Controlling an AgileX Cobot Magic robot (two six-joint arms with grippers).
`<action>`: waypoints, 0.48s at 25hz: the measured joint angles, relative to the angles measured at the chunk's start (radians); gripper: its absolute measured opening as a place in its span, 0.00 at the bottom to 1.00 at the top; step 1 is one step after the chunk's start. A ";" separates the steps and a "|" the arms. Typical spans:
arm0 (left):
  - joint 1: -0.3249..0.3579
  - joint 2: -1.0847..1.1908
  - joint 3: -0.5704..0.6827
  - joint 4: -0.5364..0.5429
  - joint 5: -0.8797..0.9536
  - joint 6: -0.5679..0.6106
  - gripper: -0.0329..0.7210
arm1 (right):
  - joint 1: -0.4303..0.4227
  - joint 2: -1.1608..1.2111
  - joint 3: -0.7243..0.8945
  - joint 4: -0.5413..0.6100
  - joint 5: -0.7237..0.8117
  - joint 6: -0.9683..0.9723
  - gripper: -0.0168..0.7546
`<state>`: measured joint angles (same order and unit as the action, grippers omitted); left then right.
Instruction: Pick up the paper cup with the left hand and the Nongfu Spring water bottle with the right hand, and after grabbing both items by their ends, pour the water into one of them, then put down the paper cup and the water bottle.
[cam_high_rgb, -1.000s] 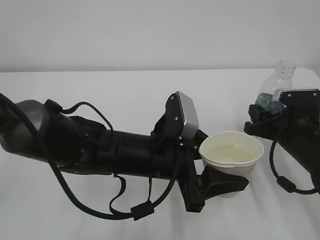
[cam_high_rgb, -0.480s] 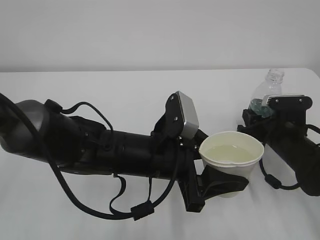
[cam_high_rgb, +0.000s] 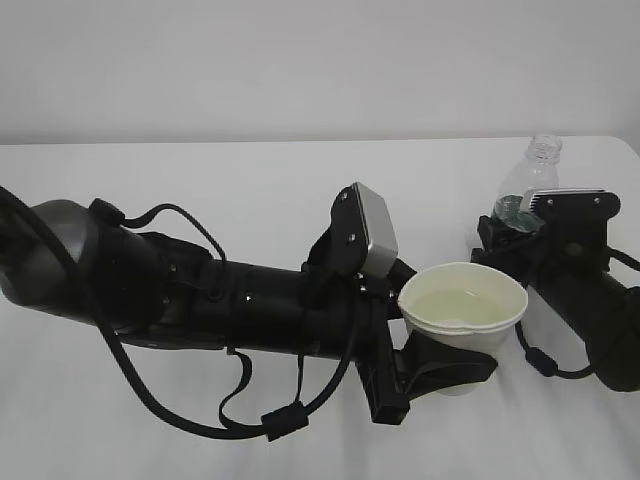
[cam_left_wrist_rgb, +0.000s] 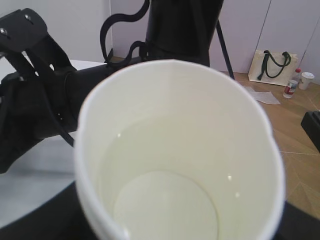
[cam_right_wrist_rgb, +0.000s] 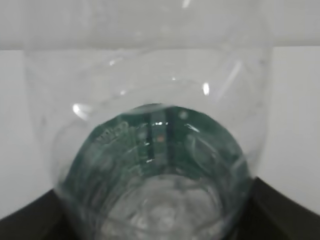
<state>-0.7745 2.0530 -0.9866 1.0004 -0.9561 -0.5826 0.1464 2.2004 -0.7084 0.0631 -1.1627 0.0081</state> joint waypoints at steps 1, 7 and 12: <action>0.000 0.000 0.000 0.000 0.000 0.000 0.67 | 0.000 0.000 0.000 -0.005 0.000 -0.002 0.70; 0.000 0.000 0.000 0.000 0.000 0.000 0.67 | 0.000 -0.004 0.020 -0.036 0.006 -0.008 0.74; 0.000 0.000 0.000 0.000 0.000 0.000 0.67 | 0.000 -0.063 0.085 -0.042 0.010 -0.013 0.74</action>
<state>-0.7745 2.0530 -0.9866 1.0004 -0.9561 -0.5826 0.1464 2.1373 -0.6238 0.0209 -1.1531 -0.0053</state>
